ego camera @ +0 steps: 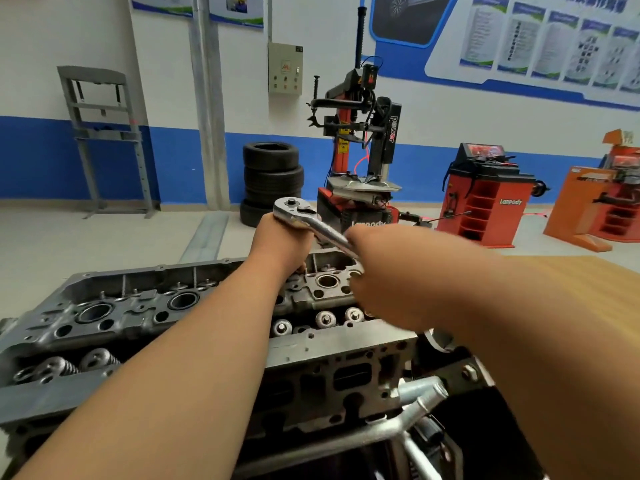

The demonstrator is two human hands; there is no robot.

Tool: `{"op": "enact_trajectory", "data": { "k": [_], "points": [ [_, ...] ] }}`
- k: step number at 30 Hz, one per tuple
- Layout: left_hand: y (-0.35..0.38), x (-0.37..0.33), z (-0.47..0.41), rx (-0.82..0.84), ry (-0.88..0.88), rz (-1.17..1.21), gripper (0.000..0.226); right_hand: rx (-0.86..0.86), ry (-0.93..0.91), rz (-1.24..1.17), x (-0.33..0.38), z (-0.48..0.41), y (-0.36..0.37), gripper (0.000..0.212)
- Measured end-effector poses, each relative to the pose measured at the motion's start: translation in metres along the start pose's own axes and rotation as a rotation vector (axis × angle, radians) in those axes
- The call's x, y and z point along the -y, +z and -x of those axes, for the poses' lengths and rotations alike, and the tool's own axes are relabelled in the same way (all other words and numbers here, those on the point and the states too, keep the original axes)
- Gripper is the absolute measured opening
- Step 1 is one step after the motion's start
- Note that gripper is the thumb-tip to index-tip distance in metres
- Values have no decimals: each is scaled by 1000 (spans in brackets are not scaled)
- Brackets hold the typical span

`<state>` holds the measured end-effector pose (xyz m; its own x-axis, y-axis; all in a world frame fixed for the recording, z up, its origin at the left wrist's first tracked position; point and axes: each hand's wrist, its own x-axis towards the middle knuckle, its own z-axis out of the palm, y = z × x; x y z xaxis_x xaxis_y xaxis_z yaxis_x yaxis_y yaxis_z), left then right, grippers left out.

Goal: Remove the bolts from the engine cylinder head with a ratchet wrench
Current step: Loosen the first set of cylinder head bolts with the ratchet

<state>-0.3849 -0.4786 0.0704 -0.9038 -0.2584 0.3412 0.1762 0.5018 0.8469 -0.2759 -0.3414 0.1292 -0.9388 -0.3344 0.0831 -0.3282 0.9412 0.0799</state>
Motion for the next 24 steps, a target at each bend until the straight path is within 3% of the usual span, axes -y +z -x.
{"op": "enact_trajectory", "data": {
  "k": [2,3,5,9,12,14,17,24],
  "points": [
    [3,-1,-3,27,-49,225,17,-71,118,78,-24,-26,3,10],
    [3,2,-1,0,-39,304,9,-124,172,140,-35,-41,7,12],
    [4,9,-5,-36,-84,331,15,-188,232,186,-50,-76,14,17],
    [5,11,-9,-23,-52,356,27,-133,190,124,-46,-156,12,5],
    [3,12,-13,31,-93,418,12,-119,75,129,-28,-199,11,18],
    [0,13,-14,135,-155,465,14,-121,46,126,-22,-216,14,26],
    [0,16,-17,213,-161,440,19,-127,82,76,-26,-219,20,36],
    [7,13,-16,158,-105,376,30,-186,283,125,-49,-129,27,51]
  ]
}}
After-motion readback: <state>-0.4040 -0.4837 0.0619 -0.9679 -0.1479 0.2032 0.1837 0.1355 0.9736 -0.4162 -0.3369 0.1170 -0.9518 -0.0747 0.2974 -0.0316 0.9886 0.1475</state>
